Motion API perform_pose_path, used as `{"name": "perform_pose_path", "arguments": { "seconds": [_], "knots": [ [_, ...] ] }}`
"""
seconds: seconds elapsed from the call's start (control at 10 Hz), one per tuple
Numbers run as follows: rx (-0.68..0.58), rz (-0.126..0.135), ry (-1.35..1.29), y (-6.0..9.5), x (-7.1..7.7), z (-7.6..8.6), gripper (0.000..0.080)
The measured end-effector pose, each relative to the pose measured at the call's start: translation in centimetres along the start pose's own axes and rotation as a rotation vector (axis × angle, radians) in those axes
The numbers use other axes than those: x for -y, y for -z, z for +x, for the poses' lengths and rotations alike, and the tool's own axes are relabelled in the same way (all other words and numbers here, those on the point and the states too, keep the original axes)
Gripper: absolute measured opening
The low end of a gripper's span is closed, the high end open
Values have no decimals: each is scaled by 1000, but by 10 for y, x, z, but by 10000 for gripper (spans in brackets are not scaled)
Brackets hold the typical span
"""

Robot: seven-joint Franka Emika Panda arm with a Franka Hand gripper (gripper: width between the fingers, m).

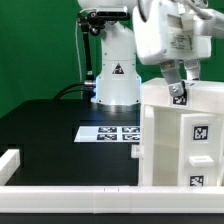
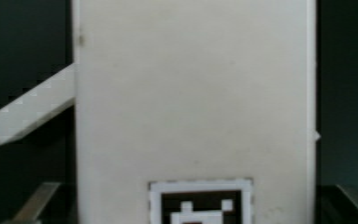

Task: Assemble cabinet

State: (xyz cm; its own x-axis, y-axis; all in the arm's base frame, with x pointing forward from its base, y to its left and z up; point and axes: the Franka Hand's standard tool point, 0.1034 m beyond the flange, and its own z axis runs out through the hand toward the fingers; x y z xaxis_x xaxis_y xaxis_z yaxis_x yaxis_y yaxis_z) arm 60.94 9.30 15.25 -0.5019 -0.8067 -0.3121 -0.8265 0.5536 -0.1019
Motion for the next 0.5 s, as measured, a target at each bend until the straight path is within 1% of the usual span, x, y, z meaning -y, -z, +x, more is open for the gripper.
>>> {"name": "perform_pose_path", "arguments": {
  "seconds": [0.1, 0.2, 0.4, 0.5],
  "knots": [
    [21, 18, -31, 0, -1, 0, 553],
    [30, 28, -37, 0, -1, -1, 553],
    [31, 27, -8, -1, -2, -1, 553],
    [31, 26, 12, -1, -3, -1, 627]
  ]
}}
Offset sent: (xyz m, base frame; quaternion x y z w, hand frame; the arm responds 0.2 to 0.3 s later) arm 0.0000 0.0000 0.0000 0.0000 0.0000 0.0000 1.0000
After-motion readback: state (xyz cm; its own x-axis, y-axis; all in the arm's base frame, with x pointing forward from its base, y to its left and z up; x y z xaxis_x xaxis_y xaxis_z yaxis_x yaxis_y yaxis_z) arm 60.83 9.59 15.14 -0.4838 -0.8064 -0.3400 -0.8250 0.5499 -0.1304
